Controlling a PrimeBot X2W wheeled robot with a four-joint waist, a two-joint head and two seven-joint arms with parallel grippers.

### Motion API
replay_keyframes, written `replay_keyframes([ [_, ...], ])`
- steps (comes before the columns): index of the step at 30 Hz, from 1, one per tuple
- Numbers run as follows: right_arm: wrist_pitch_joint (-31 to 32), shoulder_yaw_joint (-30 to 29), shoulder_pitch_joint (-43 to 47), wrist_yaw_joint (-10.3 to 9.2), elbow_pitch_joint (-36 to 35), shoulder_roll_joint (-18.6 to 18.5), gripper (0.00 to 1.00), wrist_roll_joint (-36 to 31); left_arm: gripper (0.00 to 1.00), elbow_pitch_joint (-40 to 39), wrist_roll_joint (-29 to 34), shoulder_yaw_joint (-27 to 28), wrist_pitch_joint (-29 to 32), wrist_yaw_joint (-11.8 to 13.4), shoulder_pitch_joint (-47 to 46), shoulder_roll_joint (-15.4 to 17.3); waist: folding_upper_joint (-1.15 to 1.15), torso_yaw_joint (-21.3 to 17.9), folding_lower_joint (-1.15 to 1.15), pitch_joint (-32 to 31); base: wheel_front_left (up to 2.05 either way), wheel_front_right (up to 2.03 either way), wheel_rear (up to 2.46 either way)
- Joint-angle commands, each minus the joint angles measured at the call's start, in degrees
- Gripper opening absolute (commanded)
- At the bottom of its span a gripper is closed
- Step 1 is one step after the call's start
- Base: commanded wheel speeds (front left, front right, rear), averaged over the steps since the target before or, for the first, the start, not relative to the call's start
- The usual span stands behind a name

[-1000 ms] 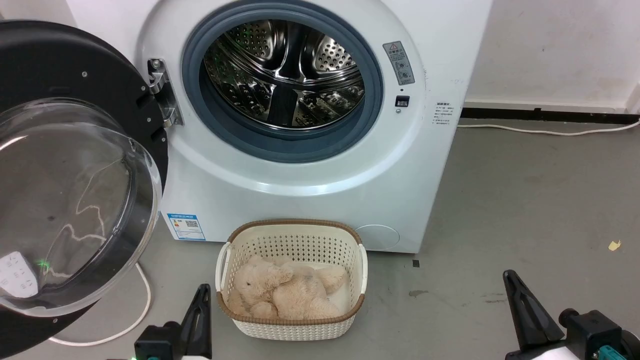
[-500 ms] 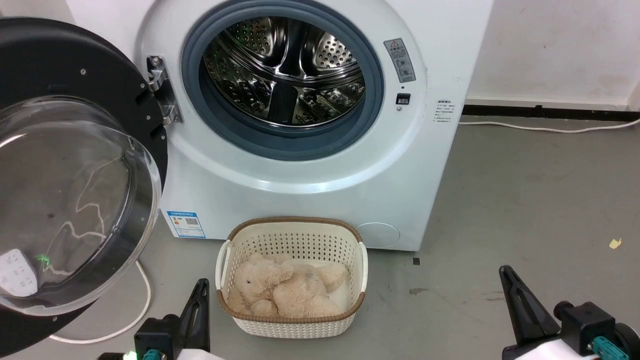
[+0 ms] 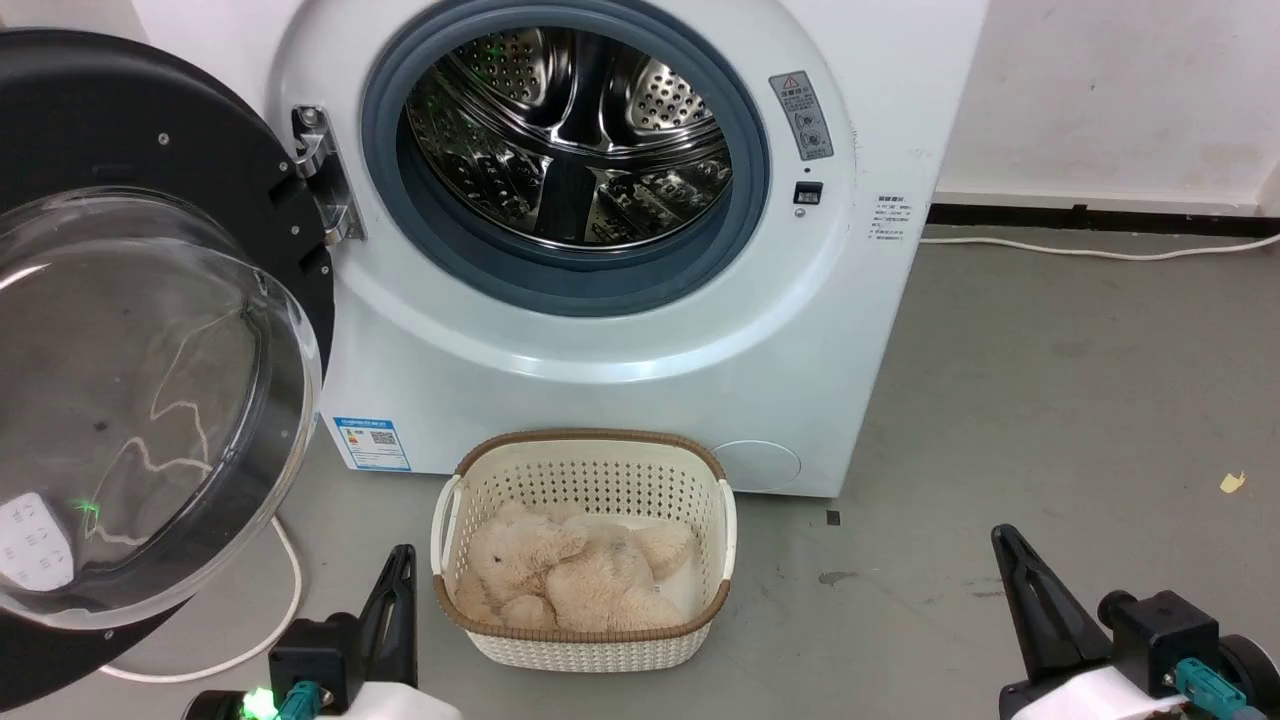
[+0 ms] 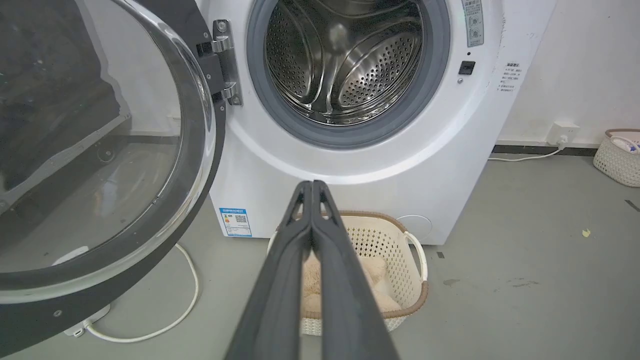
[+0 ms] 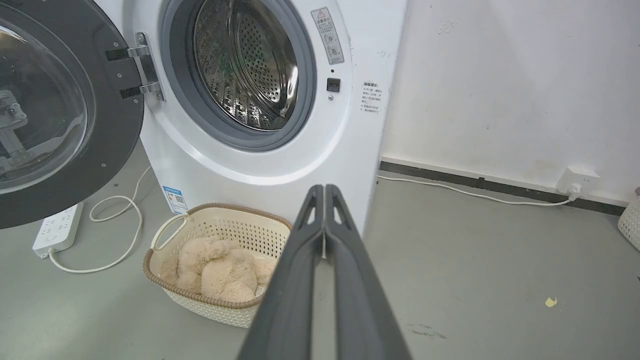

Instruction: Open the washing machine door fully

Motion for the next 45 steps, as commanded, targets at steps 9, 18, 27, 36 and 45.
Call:
replay_keyframes([
  [9, 1.21, 0.34, -1.71, -0.04, 0.22, 0.21, 0.0, -0.41, 0.0, -0.39, 1.51, 1.23, 1.2, -0.94, -1.91, -0.45, 0.0, 0.03, 0.0, 0.28, 0.0, 0.0, 0.0],
  [18, 2.27, 0.57, -2.36, -0.04, 0.29, 0.23, 0.0, -0.7, 0.0, -0.55, 2.57, 2.1, 2.25, -1.56, -2.57, -0.84, 0.0, 0.07, 0.0, 0.55, 0.0, 0.0, 0.0],
  [27, 3.68, 0.89, -3.24, -0.05, 0.38, 0.25, 0.0, -1.09, 0.0, -0.76, 3.98, 3.26, 3.66, -2.38, -3.45, -1.35, 0.0, 0.11, 0.0, 0.92, 0.0, 0.0, 0.0],
  [36, 4.74, 1.13, -3.89, -0.05, 0.45, 0.27, 0.0, -1.38, 0.0, -0.93, 5.04, 4.14, 4.71, -3.0, -4.11, -1.74, 0.0, 0.14, -0.01, 1.2, 0.0, 0.0, 0.0],
  [45, 5.11, 1.21, -4.12, -0.05, 0.48, 0.28, 0.0, -1.48, 0.0, -0.98, 5.41, 4.44, 5.08, -3.21, -4.34, -1.87, 0.0, 0.15, -0.01, 1.29, 0.0, 0.0, 0.0],
])
